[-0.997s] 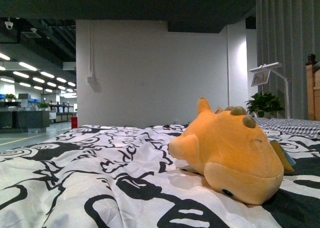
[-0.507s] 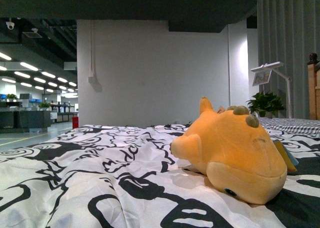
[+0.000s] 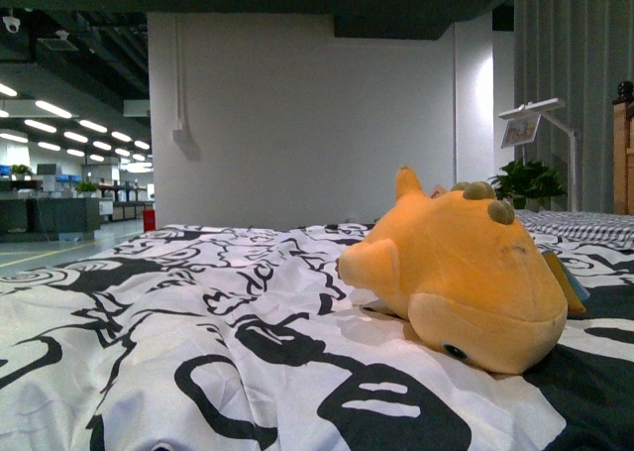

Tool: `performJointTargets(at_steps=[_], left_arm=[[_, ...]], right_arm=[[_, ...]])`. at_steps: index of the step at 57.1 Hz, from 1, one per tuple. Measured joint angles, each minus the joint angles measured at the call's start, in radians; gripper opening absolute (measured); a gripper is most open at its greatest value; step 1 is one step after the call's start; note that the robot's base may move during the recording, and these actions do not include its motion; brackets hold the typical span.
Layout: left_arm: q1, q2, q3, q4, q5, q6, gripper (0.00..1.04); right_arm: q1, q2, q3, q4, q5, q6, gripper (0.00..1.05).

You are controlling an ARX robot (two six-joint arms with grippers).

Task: Put away toys

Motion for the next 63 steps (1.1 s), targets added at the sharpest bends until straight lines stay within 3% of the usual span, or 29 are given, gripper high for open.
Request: performJointTargets(at_steps=[16,36,43,63], left_arm=[[0.000,0.000,0.000,0.000,0.000,0.000,0.99],[0.000,0.000,0.000,0.000,0.000,0.000,0.99],[0.000,0.000,0.000,0.000,0.000,0.000,0.99],[0.000,0.000,0.000,0.000,0.000,0.000,0.99]], right_arm=[[-0.024,0.349,0.152,0.211,-0.141,0.018,1.03],[-0.060,0.541,0.398,0.230,-0.262,0.070,1.03],[-0.023,0.565,0.447,0.224,-0.259,0.074,1.03],[0.181,0.669,0.513,0.285,-0.125,0.023,1.03]])
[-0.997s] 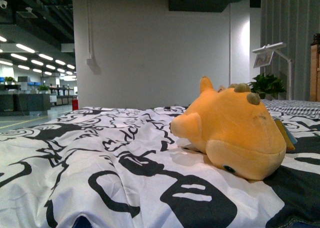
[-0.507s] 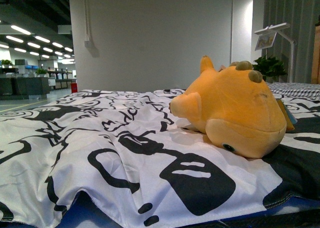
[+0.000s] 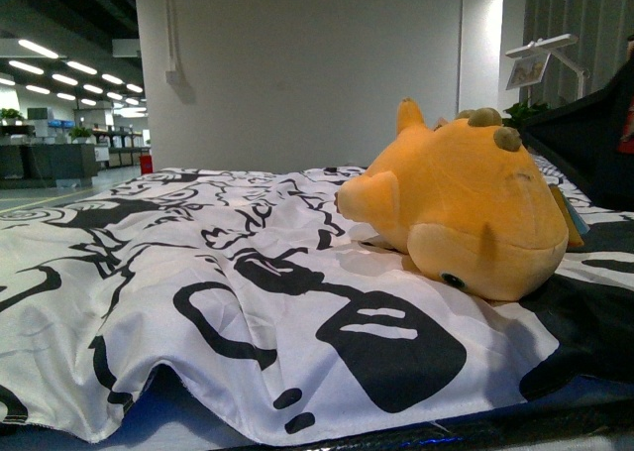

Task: Put away toys

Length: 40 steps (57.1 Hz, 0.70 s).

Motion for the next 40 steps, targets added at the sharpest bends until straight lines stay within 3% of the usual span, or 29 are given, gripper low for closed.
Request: performJointTargets(at_steps=[18,40], left_arm=[[0.000,0.000,0.000,0.000,0.000,0.000,0.99],[0.000,0.000,0.000,0.000,0.000,0.000,0.99]], right_arm=[[0.119,0.098,0.070,0.071,0.071,-0.073,1.03],[0.184,0.200,0.131,0.166,0.138,-0.193,1.03]])
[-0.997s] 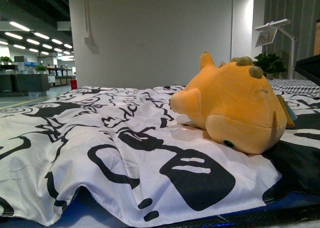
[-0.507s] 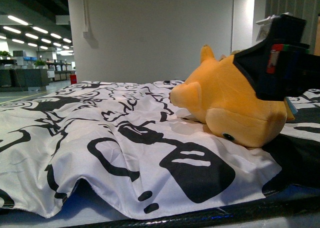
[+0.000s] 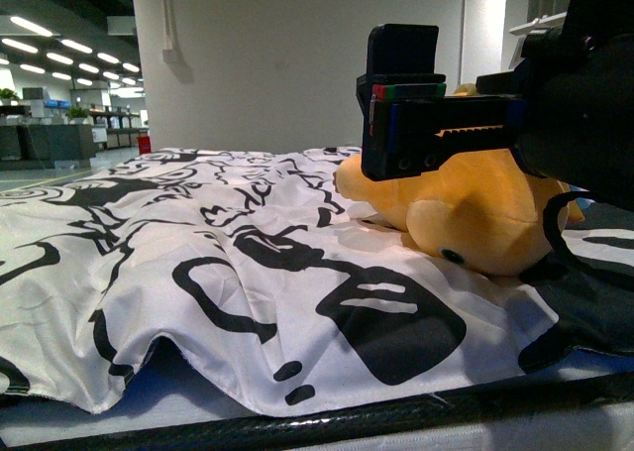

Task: Put away toys

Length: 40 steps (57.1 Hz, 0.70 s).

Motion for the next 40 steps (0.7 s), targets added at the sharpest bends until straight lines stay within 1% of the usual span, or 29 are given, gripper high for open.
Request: performJointTargets(at_steps=[10,25,33,40], left_arm=[[0.000,0.000,0.000,0.000,0.000,0.000,0.99],[0.000,0.000,0.000,0.000,0.000,0.000,0.99],[0.000,0.000,0.000,0.000,0.000,0.000,0.99],[0.000,0.000,0.000,0.000,0.000,0.000,0.99]], right_arm=[[-0.022,0.023,0.012,0.032,0.021,-0.039,1.03],[-0.108,-0.003,0.026,0.008,-0.003,-0.038,1.03],[-0.113,-0.001,0.027,0.001,-0.025,-0.040,1.03],[-0.097,0.023,0.040,0.007,-0.025,-0.045,1.03]])
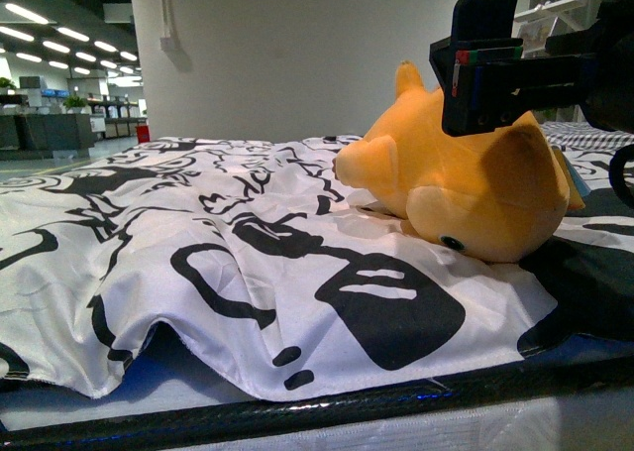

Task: Put away toys

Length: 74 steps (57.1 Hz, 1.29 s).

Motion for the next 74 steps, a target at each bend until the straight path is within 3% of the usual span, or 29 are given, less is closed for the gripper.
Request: performJointTargets(at_steps=[29,56,74], left_arm=[[0.000,0.000,0.000,0.000,0.000,0.000,0.99],[0.000,0.000,0.000,0.000,0.000,0.000,0.99],[0.000,0.000,0.000,0.000,0.000,0.000,0.99]], right_arm=[[0.030,0.165,0.113,0.040,0.010,-0.050,1.03],[-0.019,0.291,0.115,0.155,0.052,-0.187,1.03],[-0.031,0.293,0.112,0.144,0.053,-0.141,1.03]])
